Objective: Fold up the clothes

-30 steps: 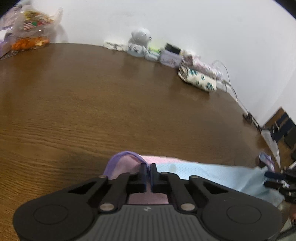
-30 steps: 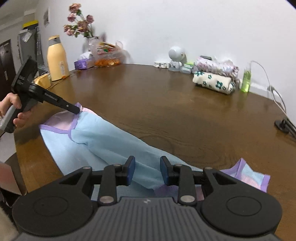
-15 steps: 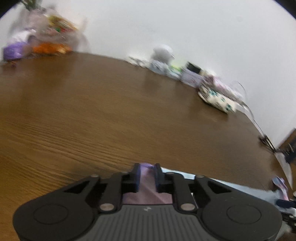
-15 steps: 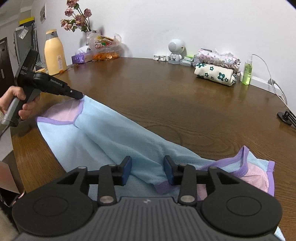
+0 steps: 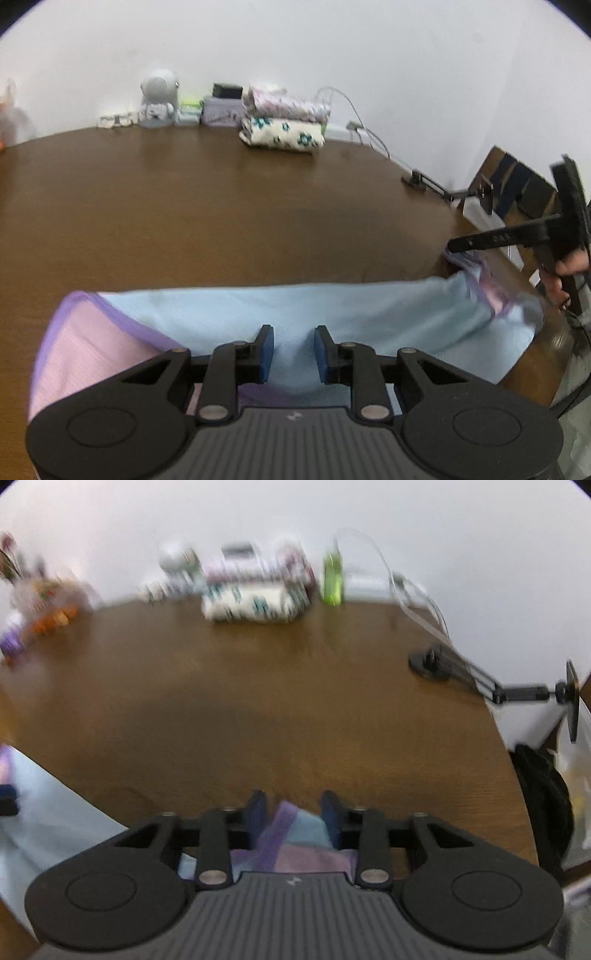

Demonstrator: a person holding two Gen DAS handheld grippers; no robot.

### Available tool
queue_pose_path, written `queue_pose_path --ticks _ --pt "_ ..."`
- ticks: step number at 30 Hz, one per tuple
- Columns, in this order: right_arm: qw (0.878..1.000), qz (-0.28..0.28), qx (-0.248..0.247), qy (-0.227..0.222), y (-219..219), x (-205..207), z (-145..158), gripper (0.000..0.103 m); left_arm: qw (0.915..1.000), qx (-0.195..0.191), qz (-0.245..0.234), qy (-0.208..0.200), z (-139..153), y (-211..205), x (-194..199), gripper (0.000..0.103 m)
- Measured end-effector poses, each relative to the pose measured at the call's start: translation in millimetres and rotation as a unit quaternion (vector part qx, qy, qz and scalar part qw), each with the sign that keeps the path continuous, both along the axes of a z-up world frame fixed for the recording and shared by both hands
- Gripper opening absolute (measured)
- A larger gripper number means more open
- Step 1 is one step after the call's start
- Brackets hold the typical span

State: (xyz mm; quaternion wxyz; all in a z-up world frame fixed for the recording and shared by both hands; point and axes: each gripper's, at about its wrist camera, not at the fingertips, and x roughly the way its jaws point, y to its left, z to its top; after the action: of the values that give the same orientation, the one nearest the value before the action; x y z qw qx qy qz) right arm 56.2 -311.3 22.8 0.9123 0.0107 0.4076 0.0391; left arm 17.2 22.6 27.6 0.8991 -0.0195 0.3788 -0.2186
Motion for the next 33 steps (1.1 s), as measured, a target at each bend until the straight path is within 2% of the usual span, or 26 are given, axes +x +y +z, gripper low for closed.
queue_pose_path --ticks 3,4,8,10,11,16,19,21,22,23,24,25,27,29,33 --pt "1.000 -0.019 0.007 0.002 0.3 -1.6 -6.1 0.003 1.0000 0.007 0.005 0.002 0.3 0.8 -3.3 0.023" --pt "1.000 -0.025 0.009 0.003 0.5 -2.2 -8.1 0.002 0.9999 0.006 0.008 0.005 0.2 1.1 1.3 0.023" --pt "0.996 -0.030 0.017 -0.087 -11.9 -41.1 9.7 0.002 0.9999 0.009 0.010 0.006 0.4 1.8 0.9 0.023" --pt "0.988 -0.004 0.042 -0.150 -23.7 -80.0 16.8 0.002 0.9999 0.008 0.013 0.007 0.3 1.8 2.1 0.023" --pt "0.986 -0.010 0.048 -0.159 -27.2 -94.1 12.5 0.002 0.9998 0.007 0.014 0.008 0.5 1.5 3.7 0.023" --pt "0.980 -0.065 0.068 -0.176 -42.3 -156.6 -18.8 0.002 0.9996 0.019 0.012 0.016 2.9 -0.8 6.4 0.024" --pt "0.983 -0.076 0.072 -0.153 -48.0 -168.4 -33.0 0.004 0.9993 0.029 0.013 0.019 4.4 -2.4 7.5 0.025" --pt "0.982 -0.074 0.081 -0.152 -51.1 -175.5 -34.5 0.009 0.9991 0.032 0.017 0.021 5.7 -2.0 6.8 0.025" --pt "0.981 -0.070 0.090 -0.158 -53.1 -179.2 -31.6 0.019 0.9992 0.029 0.019 0.020 7.6 -1.1 5.8 0.025" --pt "0.979 -0.066 0.099 -0.164 -55.2 -182.9 -28.7 0.038 0.9993 0.025 0.022 0.018 9.6 0.0 4.8 0.025" --pt "0.976 -0.067 0.102 -0.180 -55.8 -187.0 -21.3 0.043 0.9995 0.019 0.020 0.015 12.4 0.4 3.9 0.025" --pt "0.973 -0.068 0.102 -0.193 -56.1 -188.7 -14.7 0.044 0.9997 0.012 0.019 0.013 15.5 0.6 3.0 0.025" --pt "0.970 -0.064 0.102 -0.213 -55.4 -185.8 -3.9 0.042 0.9999 0.002 0.012 0.004 20.5 -3.3 2.9 0.026" --pt "0.972 -0.047 0.106 -0.204 -47.7 -167.0 0.1 0.017 0.9999 0.012 0.004 0.000 18.6 -13.1 4.4 0.029" --pt "0.984 -0.025 0.103 -0.139 -29.5 -116.4 -19.2 0.011 0.9994 0.033 -0.002 0.007 11.4 -28.0 7.1 0.028"
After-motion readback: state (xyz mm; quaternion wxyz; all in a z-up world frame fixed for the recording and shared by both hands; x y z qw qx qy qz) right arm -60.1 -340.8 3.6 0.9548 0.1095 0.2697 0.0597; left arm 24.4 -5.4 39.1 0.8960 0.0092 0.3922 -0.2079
